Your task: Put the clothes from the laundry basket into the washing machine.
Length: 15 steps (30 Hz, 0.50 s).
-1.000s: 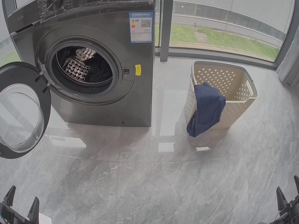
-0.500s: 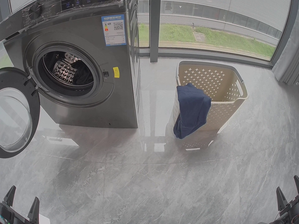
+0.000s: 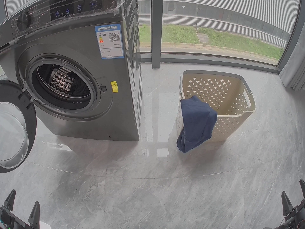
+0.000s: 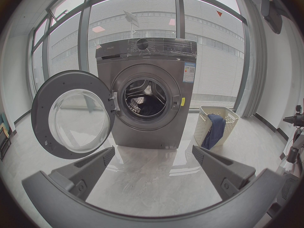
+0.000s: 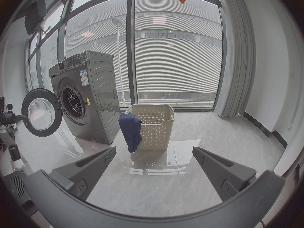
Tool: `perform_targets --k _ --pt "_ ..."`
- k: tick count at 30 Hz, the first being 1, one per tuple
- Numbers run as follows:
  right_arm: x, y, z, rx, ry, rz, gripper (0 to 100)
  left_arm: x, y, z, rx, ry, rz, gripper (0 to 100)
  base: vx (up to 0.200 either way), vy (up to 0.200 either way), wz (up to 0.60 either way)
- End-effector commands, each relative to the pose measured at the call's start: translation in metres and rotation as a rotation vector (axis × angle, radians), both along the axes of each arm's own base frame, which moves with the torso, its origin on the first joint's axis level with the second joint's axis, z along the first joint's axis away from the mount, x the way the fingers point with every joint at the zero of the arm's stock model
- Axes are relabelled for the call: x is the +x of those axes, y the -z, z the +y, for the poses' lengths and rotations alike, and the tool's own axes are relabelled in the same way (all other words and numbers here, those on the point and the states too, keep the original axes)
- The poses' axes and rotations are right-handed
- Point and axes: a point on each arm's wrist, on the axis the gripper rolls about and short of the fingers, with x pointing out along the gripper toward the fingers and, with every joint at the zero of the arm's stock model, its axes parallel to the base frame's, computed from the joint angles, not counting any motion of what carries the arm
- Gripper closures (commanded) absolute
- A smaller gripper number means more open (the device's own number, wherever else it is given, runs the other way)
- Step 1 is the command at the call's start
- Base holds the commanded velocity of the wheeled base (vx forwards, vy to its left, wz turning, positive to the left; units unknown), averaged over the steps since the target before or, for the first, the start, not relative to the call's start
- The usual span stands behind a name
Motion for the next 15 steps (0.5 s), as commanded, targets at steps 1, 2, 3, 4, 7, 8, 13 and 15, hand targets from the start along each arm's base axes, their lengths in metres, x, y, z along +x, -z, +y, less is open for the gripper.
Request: perform_targets --k 1,2,3,4,7,8,13,15 --pt "0.001 0.005 0.0 0.0 0.0 0.007 0 0.001 0.005 0.0 -0.001 -0.005 0.007 0 0.0 -0.2 0.0" --pt "0.001 0.005 0.0 0.0 0.0 0.009 0 0.001 0.005 0.0 0.001 -0.006 0.008 0 0.0 -0.2 0.0" --pt "0.001 0.005 0.0 0.0 0.001 0.007 0 0.001 0.005 0.0 -0.001 -0.006 0.007 0 0.0 -0.2 0.0" --pt "0.001 0.005 0.0 0.0 0.001 0.007 0 0.001 0.005 0.0 -0.001 -0.006 0.007 0 0.0 -0.2 0.0" --pt "0.001 0.005 0.0 0.003 0.007 0.009 0 0.001 0.005 0.0 -0.001 -0.005 0.007 0 0.0 -0.2 0.0" --pt "0.001 0.005 0.0 0.005 0.009 0.009 0 0.001 0.005 0.0 -0.001 -0.005 0.007 0 0.0 -0.2 0.0" --pt "0.0 0.0 0.0 0.001 0.007 -0.025 0 0.001 0.005 0.0 -0.001 -0.005 0.007 0 0.0 -0.2 0.0" --pt "-0.007 -0.022 0.0 -0.001 0.012 -0.114 0 0.001 0.005 0.0 0.001 -0.005 0.007 0 0.0 -0.2 0.0"
